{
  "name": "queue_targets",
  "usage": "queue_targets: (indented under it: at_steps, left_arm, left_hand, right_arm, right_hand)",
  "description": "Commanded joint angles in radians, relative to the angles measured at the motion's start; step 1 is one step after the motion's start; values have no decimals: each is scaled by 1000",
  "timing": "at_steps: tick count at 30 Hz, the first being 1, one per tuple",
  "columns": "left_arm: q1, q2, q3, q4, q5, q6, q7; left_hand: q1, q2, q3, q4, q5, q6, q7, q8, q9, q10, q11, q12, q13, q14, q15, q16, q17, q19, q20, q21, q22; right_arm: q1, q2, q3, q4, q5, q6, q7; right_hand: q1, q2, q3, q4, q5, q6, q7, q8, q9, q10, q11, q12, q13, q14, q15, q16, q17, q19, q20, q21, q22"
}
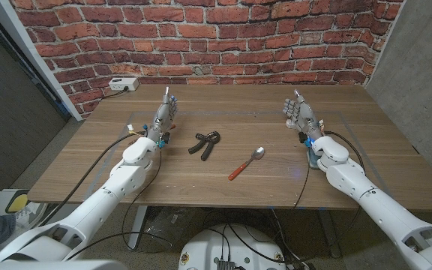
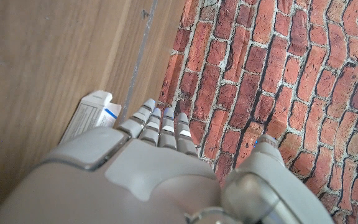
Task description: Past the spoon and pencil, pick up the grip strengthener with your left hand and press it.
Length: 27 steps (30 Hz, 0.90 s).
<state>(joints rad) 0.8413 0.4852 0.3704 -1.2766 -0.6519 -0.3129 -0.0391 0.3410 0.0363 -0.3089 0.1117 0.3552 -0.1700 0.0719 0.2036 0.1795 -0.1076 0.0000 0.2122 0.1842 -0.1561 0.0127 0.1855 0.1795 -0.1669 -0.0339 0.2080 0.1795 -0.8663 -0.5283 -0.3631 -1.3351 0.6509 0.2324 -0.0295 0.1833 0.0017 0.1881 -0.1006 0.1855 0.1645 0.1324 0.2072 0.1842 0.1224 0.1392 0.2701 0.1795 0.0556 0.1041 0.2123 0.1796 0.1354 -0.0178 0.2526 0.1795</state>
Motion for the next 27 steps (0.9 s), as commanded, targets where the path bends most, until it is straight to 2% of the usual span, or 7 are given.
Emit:
queue_targets:
  at_steps: [1,8,11,14,15,21,27]
  left_arm:
    - [75,15,-15,-82,15,-68,36]
    - [186,72,-39,-221,81,-76,135]
    - [221,100,-48,-271,111,-60,173]
    - [253,121,-59,-316,130,-42,204]
    - [264,129,-63,-333,140,-34,220]
    - [313,149,-77,-395,236,-21,317]
    - [331,139,-78,-402,309,-53,361]
  left_hand:
    - [18,4,-4,-7,8,-36,4,9,5,12,-4,10,2,10,2,13,2,-7,-20,8,2]
    - [35,8,1,-15,8,-26,5,10,5,28,-4,14,3,25,2,15,2,4,-9,10,2]
    - [45,12,5,-19,8,-19,6,12,5,36,-5,16,3,31,4,15,2,8,-7,11,2]
    - [58,17,10,-24,7,-10,7,14,6,44,-3,17,3,42,5,17,2,15,-4,12,2]
    - [62,19,12,-26,6,-8,8,14,6,48,-2,18,3,45,7,18,2,18,-3,13,2]
    - [94,30,23,-40,2,13,8,18,6,75,5,24,4,74,7,21,1,41,1,18,1]
    - [158,36,35,-72,-11,82,9,31,6,150,0,39,4,150,-3,30,1,120,9,37,1]
  right_arm:
    - [-96,-51,17,-169,-1,-53,-71]
    - [-107,-48,9,-179,-12,-48,-78]
    - [-109,-27,6,-159,-32,12,-77]
    - [-109,14,6,-125,-54,113,-73]
    - [-111,17,4,-128,-66,126,-80]
    - [-112,16,-5,-150,-115,144,-102]
    - [-115,6,-8,-165,-138,137,-113]
  right_hand:
    - [11,0,6,-1,7,9,-1,4,4,5,7,6,3,4,8,4,2,13,3,3,2]
    - [12,2,6,-2,6,13,-2,4,4,12,11,6,3,9,10,3,2,16,6,2,2]
    - [13,3,6,-2,6,20,-6,5,4,21,4,7,3,15,9,2,3,21,6,1,3]
    - [21,10,7,-8,4,69,-21,14,4,105,-31,24,4,101,-21,14,3,104,-17,16,2]
    - [25,9,7,-10,4,83,-24,17,5,120,-33,27,4,117,-24,16,3,120,-20,18,2]
    - [27,8,6,-12,4,88,-24,17,5,128,-31,27,4,121,-24,13,3,126,-22,18,2]
    - [28,7,5,-13,4,91,-24,16,5,129,-29,25,4,120,-21,9,3,124,-19,14,2]
